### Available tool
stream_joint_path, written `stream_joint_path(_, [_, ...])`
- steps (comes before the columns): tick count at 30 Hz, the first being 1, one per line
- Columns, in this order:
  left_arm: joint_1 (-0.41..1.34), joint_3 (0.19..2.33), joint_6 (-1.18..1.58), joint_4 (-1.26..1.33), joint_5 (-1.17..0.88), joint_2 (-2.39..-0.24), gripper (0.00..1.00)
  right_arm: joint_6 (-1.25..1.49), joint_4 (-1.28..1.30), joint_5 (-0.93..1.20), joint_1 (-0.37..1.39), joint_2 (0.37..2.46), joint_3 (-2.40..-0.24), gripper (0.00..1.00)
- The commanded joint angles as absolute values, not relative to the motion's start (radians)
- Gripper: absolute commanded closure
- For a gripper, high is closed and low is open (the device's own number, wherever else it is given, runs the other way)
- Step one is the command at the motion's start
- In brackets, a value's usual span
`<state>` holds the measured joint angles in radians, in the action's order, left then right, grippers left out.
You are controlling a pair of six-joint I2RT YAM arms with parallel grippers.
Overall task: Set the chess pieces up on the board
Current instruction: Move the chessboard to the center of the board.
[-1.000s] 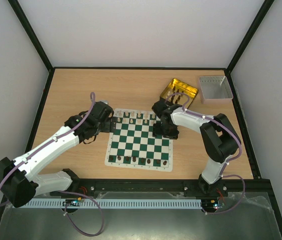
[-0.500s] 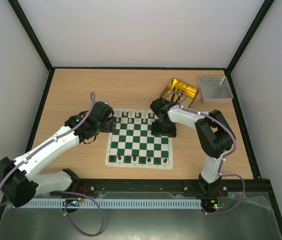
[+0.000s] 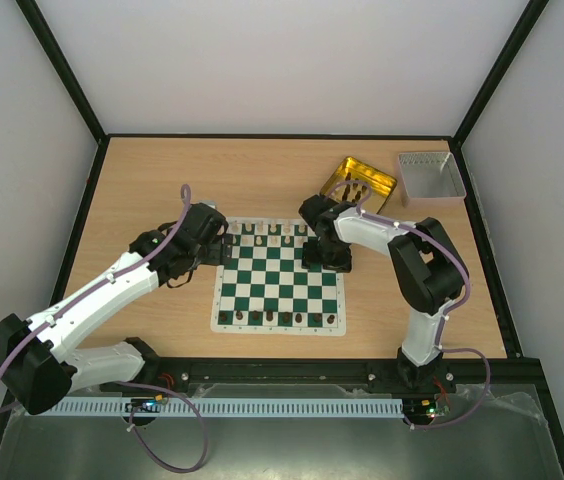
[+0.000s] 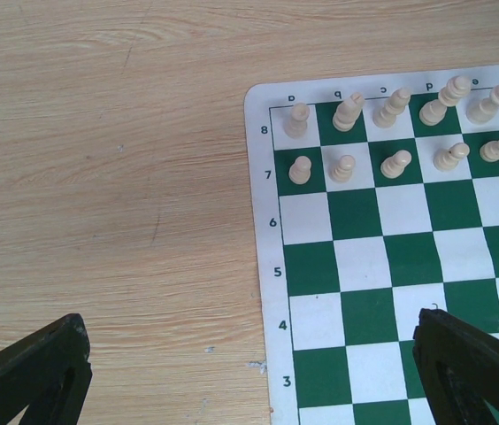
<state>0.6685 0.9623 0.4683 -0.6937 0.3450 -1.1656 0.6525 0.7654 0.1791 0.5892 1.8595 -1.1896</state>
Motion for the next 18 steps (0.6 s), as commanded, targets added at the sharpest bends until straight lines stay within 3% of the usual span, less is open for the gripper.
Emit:
stream_joint_path(1, [0.672, 0.948, 0.466, -0.689, 0.353, -1.170, 0.01, 0.641, 0.790, 0.159, 0.584, 1.839, -1.198, 0.20])
stream_joint_path(18, [0.674, 0.947, 0.466, -0.689, 0.353, -1.172, 0.01, 0.600, 0.788, 0.164, 0.583, 1.879, -1.217, 0.19])
